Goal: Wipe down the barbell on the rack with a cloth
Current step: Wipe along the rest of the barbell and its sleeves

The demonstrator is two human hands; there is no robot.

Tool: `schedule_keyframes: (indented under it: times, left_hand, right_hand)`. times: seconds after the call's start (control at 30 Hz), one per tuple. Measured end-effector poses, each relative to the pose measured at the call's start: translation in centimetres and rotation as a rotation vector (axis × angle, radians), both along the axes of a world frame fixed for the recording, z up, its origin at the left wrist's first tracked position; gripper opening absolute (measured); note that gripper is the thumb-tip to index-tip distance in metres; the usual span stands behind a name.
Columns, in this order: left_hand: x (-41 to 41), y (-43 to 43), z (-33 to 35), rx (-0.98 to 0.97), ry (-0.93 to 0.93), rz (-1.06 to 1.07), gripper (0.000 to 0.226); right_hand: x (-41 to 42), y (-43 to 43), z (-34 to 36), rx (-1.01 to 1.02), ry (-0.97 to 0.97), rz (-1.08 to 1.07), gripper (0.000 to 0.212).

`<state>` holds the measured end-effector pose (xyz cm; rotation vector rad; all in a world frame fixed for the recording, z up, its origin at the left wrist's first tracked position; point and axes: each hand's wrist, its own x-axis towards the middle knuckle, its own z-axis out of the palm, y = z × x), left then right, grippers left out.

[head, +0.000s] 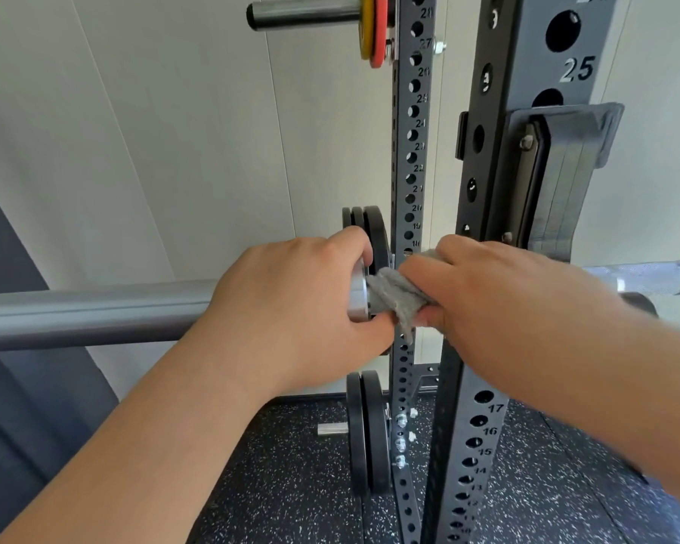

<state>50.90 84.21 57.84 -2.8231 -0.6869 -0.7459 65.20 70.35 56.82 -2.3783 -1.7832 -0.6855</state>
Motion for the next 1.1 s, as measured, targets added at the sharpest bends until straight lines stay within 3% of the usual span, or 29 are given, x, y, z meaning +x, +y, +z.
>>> schedule_keyframes:
  times: [0.1, 0.2, 0.3, 0.4, 0.5, 0.63, 0.87, 1.1]
  left_hand:
    - [0.0, -0.2, -0.3, 0.033, -0.004, 0.001, 0.053]
    - [0.3, -0.1, -0.2, 0.022, -0.004, 0.003, 0.051]
    - [0.3, -0.1, -0.2, 0.015, -0.011, -0.003, 0.044]
    - [0.1, -0.2, -0.3, 0.019, -0.015, -0.012, 0.04]
    - [-0.1, -0.3, -0.1, 0.023, 0.025, -0.021, 0.048]
    - [-0.1, -0.2, 0.3, 0.031, 0.083, -0.01, 0.055]
    - [0.4, -0.6, 0.3, 0.036, 0.043, 0.072, 0.056]
    - [0.5, -0.2, 0.6, 0.003, 0.075, 0.078, 0.051]
  right_hand:
    - [-0.6, -0.5, -1.9, 0.127, -0.01, -0.101, 0.034]
    - [-0.5, -0.3, -1.0, 0.081, -0.064, -0.017, 0.015]
    - [-1.1, 1.1, 0.7, 0.044, 0.022, 0.033, 0.038]
    - [-1.4, 1.8, 0.1, 0.041, 0.033, 0.125, 0.028]
    - [0.1, 0.1, 1.4, -0.008, 0.032, 0.033, 0.017]
    - [0.9, -0.3, 2.3, -0.154, 0.084, -0.088, 0.018]
    - [-0.2, 0.5, 0.9, -0.04, 0.073, 0.083, 0.023]
    - [-0.7, -2.1, -0.5, 0.187, -0.141, -0.166, 0.035]
